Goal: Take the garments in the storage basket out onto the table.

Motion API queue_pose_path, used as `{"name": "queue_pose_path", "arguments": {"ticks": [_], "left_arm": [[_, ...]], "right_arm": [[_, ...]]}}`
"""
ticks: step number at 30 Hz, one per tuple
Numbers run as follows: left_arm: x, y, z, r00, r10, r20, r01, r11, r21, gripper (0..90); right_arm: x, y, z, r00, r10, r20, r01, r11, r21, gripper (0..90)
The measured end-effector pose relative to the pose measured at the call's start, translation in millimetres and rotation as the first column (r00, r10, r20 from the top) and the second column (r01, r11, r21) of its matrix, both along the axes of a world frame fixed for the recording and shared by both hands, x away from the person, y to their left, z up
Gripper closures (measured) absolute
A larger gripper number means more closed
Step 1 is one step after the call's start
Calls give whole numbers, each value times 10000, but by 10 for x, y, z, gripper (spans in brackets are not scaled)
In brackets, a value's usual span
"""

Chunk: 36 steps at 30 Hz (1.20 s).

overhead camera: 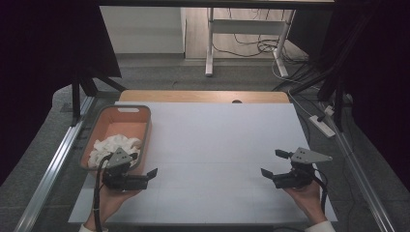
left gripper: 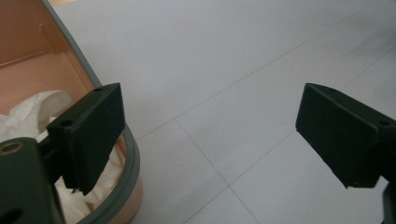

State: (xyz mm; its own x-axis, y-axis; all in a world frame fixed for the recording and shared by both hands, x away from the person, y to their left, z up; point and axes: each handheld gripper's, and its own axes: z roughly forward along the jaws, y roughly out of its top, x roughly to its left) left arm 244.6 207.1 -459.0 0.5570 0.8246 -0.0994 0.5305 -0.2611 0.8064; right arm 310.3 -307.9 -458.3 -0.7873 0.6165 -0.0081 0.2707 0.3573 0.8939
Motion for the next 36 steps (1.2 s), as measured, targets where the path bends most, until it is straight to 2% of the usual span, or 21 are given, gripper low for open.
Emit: {"name": "queue_pose_path", "arguments": {"ticks": [14,20,36], "left_arm": [[4,13,44,10000,37,-46,-37,10000,24,99],[28,-47,122,10000,-89,27,89,9999,-95,100],[73,-74,216,10000,-86,27,86,9999,-111,110]], "right_arm": [[-1,16,-51,9999,64,-141,-65,9999,-97,87],[14,23,-80,9989,249,-399,-248,9997,43,87],[3,48,-98,9992,252,-310,-258,9995,-175,87]]}}
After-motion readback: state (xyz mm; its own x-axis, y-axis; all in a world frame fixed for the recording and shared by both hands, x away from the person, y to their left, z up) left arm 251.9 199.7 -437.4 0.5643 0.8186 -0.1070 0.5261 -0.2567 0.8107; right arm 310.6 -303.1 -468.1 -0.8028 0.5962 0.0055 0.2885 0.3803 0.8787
